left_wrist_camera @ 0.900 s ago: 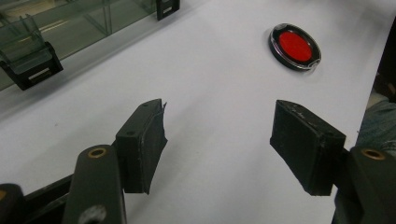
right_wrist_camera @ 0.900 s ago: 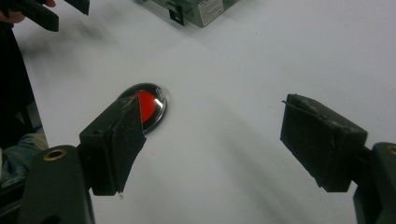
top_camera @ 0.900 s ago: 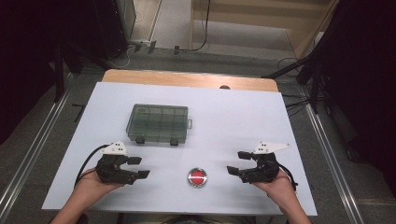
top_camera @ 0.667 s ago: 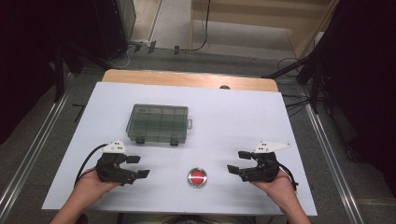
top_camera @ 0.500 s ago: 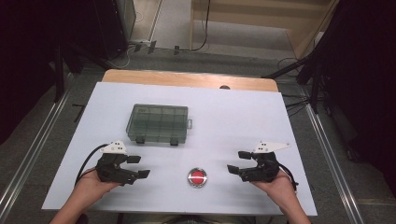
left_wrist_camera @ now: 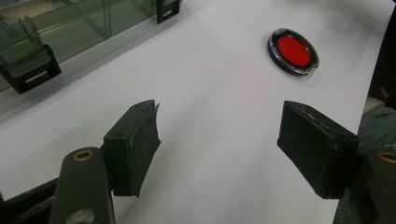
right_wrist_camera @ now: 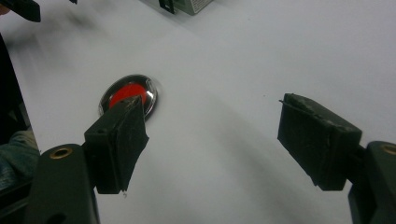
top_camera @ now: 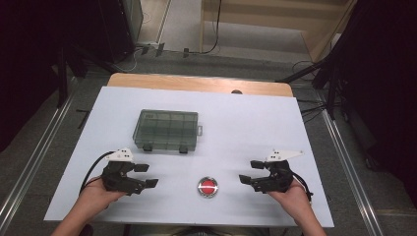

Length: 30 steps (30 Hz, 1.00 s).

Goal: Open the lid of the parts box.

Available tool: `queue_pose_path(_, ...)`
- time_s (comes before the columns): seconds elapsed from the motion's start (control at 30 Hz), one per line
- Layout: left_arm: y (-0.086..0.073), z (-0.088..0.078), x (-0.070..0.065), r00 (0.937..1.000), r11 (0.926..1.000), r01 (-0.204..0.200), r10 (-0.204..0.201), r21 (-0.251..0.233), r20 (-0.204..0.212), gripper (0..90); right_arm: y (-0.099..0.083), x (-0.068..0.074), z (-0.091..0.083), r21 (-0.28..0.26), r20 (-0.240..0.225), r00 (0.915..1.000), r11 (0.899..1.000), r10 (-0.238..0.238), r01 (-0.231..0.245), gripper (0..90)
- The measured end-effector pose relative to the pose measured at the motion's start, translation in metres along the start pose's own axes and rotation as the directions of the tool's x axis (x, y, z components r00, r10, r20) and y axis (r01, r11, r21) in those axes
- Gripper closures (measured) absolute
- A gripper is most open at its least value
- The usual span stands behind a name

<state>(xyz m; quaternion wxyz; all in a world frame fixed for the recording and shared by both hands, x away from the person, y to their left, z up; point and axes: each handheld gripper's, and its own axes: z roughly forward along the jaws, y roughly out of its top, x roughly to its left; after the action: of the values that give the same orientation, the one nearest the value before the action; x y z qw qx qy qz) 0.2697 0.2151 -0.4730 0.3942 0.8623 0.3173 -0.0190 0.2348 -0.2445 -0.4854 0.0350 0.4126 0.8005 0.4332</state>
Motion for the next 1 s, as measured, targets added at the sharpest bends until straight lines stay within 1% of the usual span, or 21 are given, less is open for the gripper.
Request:
queue_pose_path(0.1, -0.0001, -0.0002, 0.0, 1.0, 1.0, -0.007, 0.007, 0.0, -0.003, 28.3, 0.0, 0.0, 0.0, 0.001, 0.0, 1.0, 1.0, -0.001, 0.001, 24.9)
queue_pose_path(0.53, 0.0001, -0.0002, -0.0001, 1.0, 1.0, -0.006, 0.006, -0.002, -0.005, 28.3, -0.0005, -0.0006, -0.0001, 0.0, -0.005, 1.0, 1.0, -0.002, 0.002, 25.0)
queue_pose_path(0.77, -0.0001, -0.0004, -0.0003, 1.0, 0.9999, 0.001, -0.001, -0.011, -0.007, 28.3, -0.0009, -0.001, 0.0007, 0.007, -0.009, 0.9999, 1.0, 0.007, -0.007, 24.9)
queue_pose_path(0.87, -0.0001, -0.0005, 0.0001, 1.0, 0.9999, 0.003, -0.003, -0.011, -0.005, 28.3, -0.0003, -0.0016, 0.0009, 0.002, -0.009, 0.9999, 1.0, 0.01, -0.01, 24.9)
queue_pose_path(1.0, -0.0001, -0.001, 0.0003, 0.9999, 0.9998, 0.007, -0.007, -0.017, -0.007, 28.3, 0.0016, -0.0012, 0.0029, 0.003, -0.01, 0.9999, 1.0, -0.001, 0.001, 25.0)
